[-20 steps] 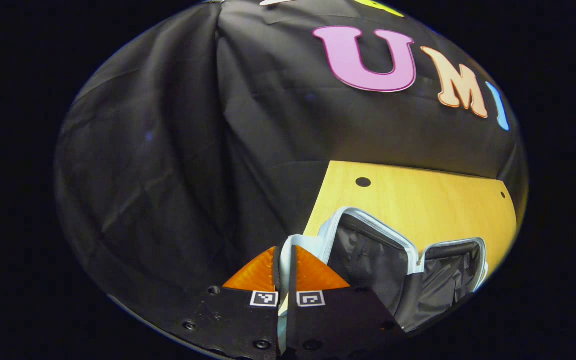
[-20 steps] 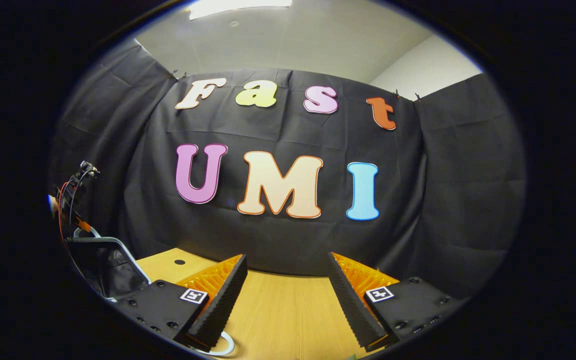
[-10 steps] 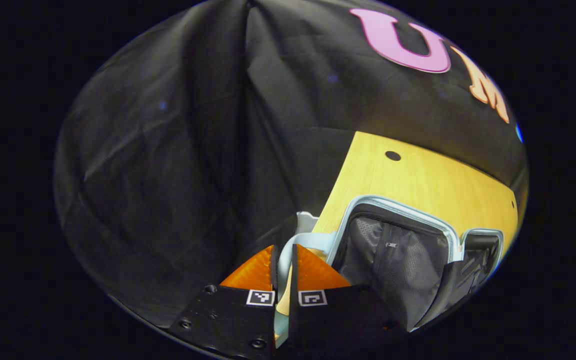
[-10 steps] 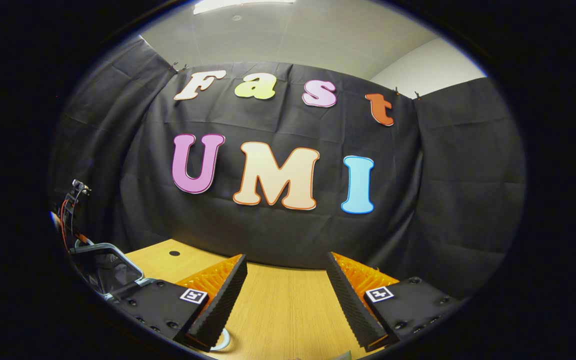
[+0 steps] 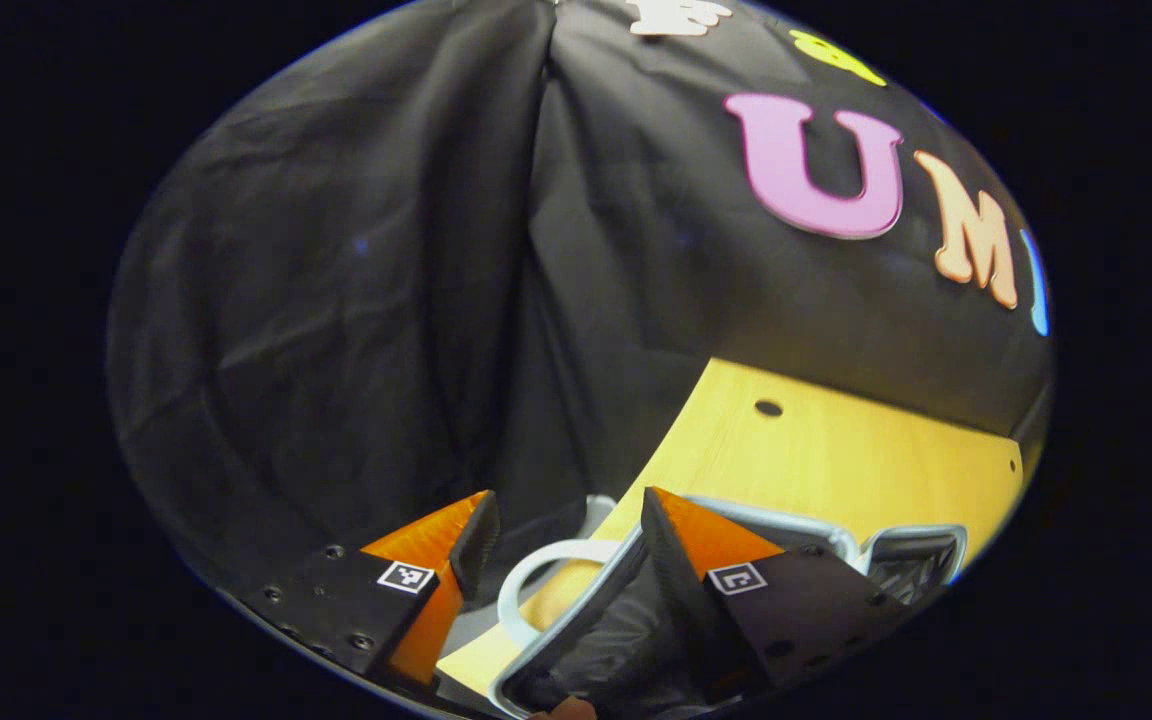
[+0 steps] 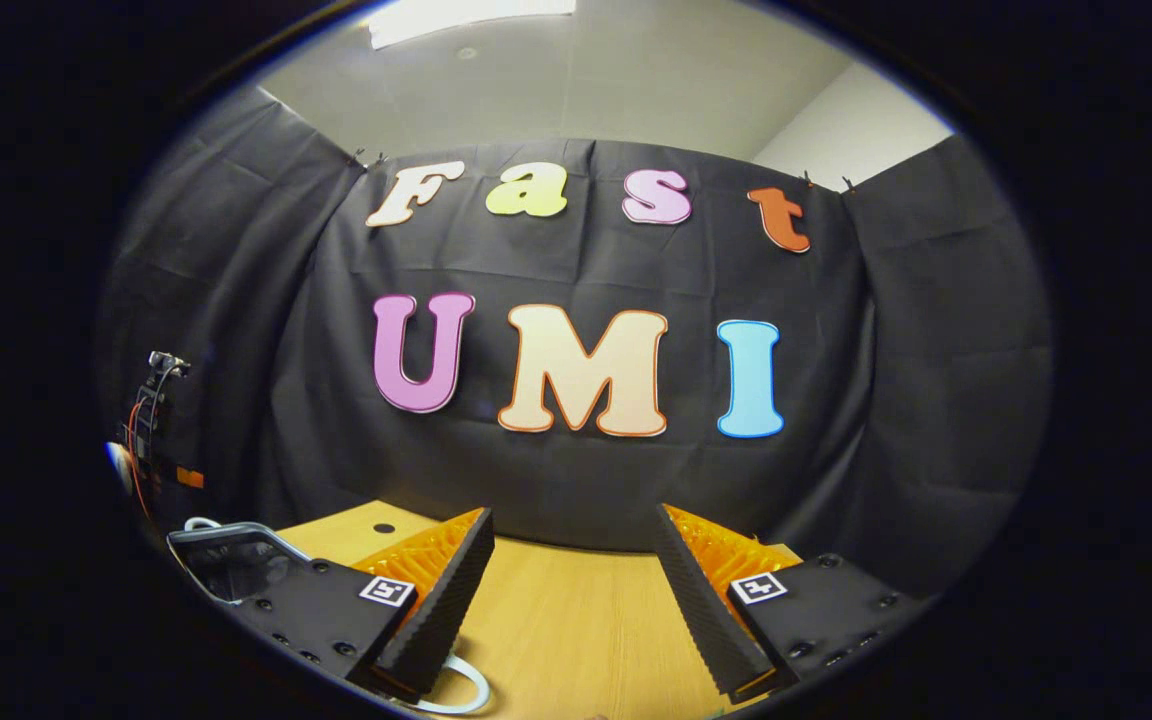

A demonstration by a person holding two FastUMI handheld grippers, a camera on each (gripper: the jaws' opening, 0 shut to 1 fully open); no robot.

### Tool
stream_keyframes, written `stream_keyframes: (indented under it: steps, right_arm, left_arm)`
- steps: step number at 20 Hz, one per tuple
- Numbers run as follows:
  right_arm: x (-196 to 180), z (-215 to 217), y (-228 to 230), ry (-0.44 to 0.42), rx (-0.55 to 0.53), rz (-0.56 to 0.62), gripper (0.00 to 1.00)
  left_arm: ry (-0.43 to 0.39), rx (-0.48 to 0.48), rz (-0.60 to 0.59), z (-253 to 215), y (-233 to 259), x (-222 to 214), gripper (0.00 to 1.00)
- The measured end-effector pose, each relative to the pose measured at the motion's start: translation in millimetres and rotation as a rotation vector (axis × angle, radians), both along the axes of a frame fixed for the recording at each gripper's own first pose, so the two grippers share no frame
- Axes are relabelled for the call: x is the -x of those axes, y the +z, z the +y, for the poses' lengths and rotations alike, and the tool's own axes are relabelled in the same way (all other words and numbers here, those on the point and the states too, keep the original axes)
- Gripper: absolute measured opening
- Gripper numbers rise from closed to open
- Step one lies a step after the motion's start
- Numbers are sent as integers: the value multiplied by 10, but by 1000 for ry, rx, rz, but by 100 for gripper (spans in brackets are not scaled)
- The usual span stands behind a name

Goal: First open the suitcase, pack the skin care products into it, and then close the suitcase.

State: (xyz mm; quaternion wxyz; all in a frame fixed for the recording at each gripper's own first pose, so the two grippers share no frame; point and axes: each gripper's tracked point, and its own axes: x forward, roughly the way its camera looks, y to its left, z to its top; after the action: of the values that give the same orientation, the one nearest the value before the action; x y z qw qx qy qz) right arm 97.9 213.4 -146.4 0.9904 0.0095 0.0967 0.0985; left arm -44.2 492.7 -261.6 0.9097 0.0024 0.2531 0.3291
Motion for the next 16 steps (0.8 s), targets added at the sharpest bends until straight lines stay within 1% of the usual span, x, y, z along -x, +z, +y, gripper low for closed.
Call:
stream_keyframes:
  steps: [1, 2, 3, 4, 5, 6, 8, 9, 10, 11, 12, 14, 15, 16]
  right_arm:
    - [-28, -79, 36, -11, -25, -6, 98]
    - [-60, -168, 85, -21, -50, -11, 99]
    - [-94, -260, 136, -25, -67, -11, 96]
    - [-119, -372, 185, -25, -73, -13, 100]
    - [-143, -503, 247, -30, -71, -24, 99]
    - [-159, -657, 323, -38, -66, -39, 98]
    - [-169, -948, 462, -53, -56, -75, 98]
    - [-183, -1085, 506, -55, -48, -86, 98]
    - [-136, -1213, 539, -55, -39, -92, 98]
    - [-127, -1344, 568, -58, -34, -102, 100]
    - [-110, -1451, 604, -64, -35, -108, 98]
    - [-75, -1661, 677, -73, -52, -122, 100]
    - [-65, -1763, 708, -76, -58, -128, 100]
    - [-37, -1873, 711, -78, -59, -131, 100]
  left_arm:
    - [-26, -24, -58, -186, 250, -88, 84]
    - [-54, -30, -106, -405, 467, -168, 89]
    - [-75, -28, -143, -592, 674, -166, 89]
    - [-93, -20, -180, -799, 855, -167, 94]
    - [-119, -15, -226, -1025, 1005, -221, 91]
    - [-159, -9, -265, -1291, 1164, -264, 91]
    - [-224, -32, -327, -1806, 1514, -340, 91]
    - [-259, -52, -349, -2073, 1592, -487, 94]
    - [-293, -61, -361, -2351, 1667, -550, 94]
    - [-332, -66, -375, -2613, 1728, -581, 91]
    - [-367, -61, -393, -2880, 1804, -603, 91]
    - [-437, -43, -421, -3462, 1909, -632, 92]
    - [-470, -34, -432, -3720, 1924, -670, 95]
    - [-508, -34, -440, -3964, 1940, -701, 95]
